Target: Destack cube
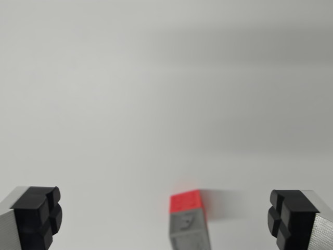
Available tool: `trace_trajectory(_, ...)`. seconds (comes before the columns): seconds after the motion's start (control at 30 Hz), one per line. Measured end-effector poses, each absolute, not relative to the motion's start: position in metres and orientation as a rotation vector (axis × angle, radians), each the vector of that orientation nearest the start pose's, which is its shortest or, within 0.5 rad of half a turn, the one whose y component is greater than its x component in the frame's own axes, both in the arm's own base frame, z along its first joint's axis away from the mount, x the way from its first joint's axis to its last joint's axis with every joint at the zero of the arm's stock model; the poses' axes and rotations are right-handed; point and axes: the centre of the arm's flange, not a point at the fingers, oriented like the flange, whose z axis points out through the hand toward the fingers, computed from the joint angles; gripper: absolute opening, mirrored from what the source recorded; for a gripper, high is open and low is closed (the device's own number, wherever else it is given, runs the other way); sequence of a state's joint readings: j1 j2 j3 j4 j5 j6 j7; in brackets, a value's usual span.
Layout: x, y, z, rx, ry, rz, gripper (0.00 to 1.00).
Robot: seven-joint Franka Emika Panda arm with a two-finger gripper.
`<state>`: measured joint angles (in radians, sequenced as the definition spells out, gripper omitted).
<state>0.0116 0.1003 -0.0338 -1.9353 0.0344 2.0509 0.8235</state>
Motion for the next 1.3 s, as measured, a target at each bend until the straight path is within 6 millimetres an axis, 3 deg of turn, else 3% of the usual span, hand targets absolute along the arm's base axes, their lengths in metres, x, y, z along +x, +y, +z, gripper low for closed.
trace_trajectory(0.7, 0.581, -0.011, 0.431, -2.83, 1.295, 0.001, 1.0)
trace_trajectory(1.3, 0.56, -0.011, 0.412, -2.848, 1.258, 0.003, 1.0)
